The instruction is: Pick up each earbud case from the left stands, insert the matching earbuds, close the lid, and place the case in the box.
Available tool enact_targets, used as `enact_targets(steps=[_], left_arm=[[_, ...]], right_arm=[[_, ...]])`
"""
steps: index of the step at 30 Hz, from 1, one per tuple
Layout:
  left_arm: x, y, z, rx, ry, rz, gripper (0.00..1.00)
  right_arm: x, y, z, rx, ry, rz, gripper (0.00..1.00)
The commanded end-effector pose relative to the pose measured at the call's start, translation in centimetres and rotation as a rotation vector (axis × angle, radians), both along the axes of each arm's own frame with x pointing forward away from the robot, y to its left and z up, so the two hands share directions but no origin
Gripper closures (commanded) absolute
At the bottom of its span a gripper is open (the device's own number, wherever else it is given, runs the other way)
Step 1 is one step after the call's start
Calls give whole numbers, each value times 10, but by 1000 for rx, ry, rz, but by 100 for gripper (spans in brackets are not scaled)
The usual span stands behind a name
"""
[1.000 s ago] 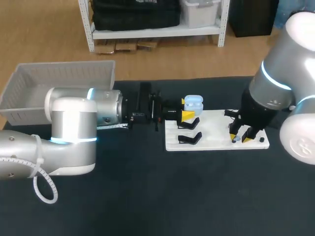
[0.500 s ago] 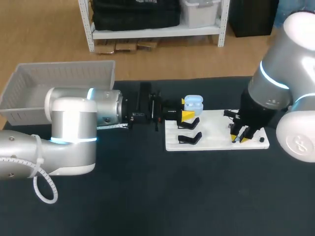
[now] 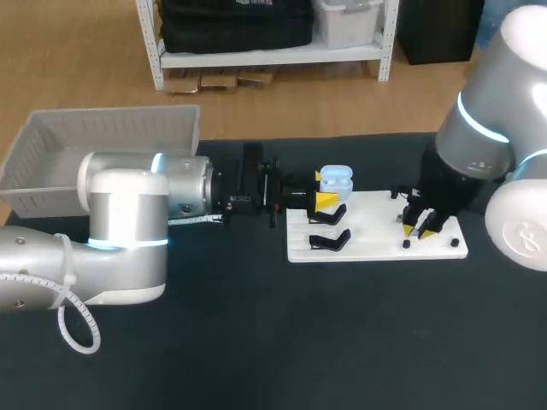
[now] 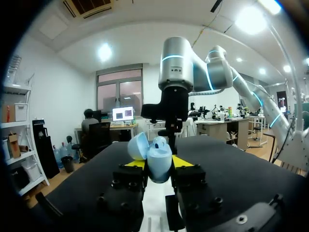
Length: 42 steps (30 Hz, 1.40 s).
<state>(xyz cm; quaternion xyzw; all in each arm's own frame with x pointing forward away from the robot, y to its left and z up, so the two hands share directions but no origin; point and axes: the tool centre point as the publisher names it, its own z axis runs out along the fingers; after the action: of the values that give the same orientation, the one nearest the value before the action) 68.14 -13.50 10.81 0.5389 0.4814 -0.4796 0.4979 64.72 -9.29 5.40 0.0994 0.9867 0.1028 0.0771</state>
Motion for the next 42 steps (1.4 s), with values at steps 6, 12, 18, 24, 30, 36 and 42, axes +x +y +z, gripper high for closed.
enact_targets(steps=[6, 12, 18, 24, 30, 36, 42], left_arm=[[-2, 0, -2, -6, -2, 2, 100], [-10, 2, -6, -3, 2, 0, 100], [-13, 2, -7, -8, 0, 19, 100], [-18, -2, -8, -9, -8, 29, 100], [-20, -5, -9, -15, -13, 39, 100], [-21, -10, -10, -24, -19, 46, 100], [-21, -11, -11, -25, -20, 47, 100]], right_arm=[[-17, -5, 68, 12, -68, 21, 100], [-22, 1, 100, 39, -115, 60, 100], [-31, 13, 120, 58, -114, 124, 100], [-36, 28, 138, 14, -70, 196, 100], [-40, 45, 148, -44, 13, 229, 100], [-44, 61, 145, -90, 71, 249, 100], [-47, 75, 144, -85, 78, 278, 100]])
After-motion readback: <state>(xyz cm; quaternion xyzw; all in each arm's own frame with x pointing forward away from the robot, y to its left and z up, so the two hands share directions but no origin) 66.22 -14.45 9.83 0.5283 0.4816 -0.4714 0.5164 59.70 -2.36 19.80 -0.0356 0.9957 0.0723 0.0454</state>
